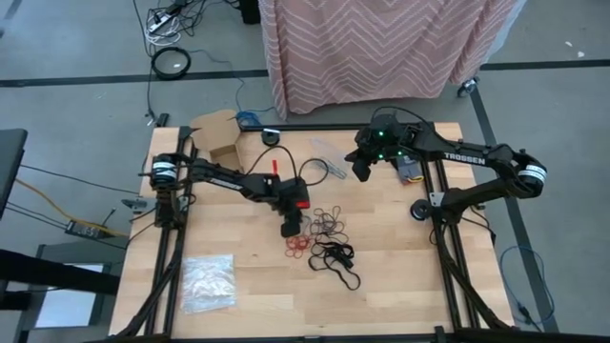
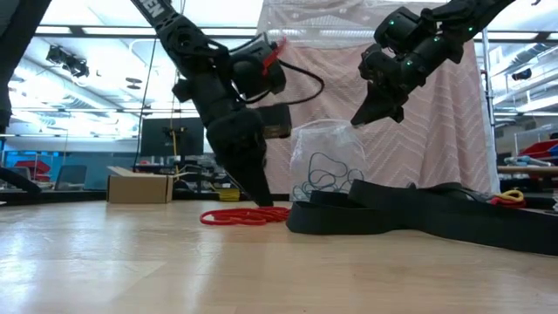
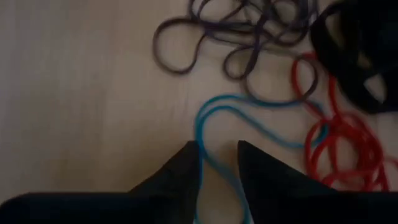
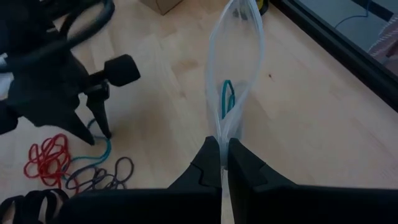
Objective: Sort rubber bands
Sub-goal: Put the blue rubber band into the transparent zip bag
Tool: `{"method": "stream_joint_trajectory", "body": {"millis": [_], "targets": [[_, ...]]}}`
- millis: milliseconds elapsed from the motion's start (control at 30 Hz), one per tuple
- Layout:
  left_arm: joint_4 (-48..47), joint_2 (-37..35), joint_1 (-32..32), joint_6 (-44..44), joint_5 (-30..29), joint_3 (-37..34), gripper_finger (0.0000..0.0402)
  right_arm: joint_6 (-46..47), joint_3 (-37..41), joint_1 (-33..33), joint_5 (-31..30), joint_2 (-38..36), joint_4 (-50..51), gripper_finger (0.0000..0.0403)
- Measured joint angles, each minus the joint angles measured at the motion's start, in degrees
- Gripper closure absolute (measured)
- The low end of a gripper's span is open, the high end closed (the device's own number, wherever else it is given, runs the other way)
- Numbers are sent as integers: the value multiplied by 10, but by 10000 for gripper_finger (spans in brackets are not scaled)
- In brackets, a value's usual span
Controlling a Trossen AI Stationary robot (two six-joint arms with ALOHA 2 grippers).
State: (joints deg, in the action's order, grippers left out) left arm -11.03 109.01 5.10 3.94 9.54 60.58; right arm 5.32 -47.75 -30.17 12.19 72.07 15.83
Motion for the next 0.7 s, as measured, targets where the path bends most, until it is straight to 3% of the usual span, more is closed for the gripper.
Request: {"method": "stream_joint_trajectory", "body": {"millis": [100,267,467,700], "targets": [[-4,8,0,35,-9,1,288,0,0,0,-1,0,0,401],[-9,12,16,94,18,1,388,0,0,0,0,0,1,401],[-64,-12,36,85,21,38,398,0,0,0,-1,0,3,401],[-145,-57,61,10,-8,138,400,0,0,0,0,0,1,401]]}}
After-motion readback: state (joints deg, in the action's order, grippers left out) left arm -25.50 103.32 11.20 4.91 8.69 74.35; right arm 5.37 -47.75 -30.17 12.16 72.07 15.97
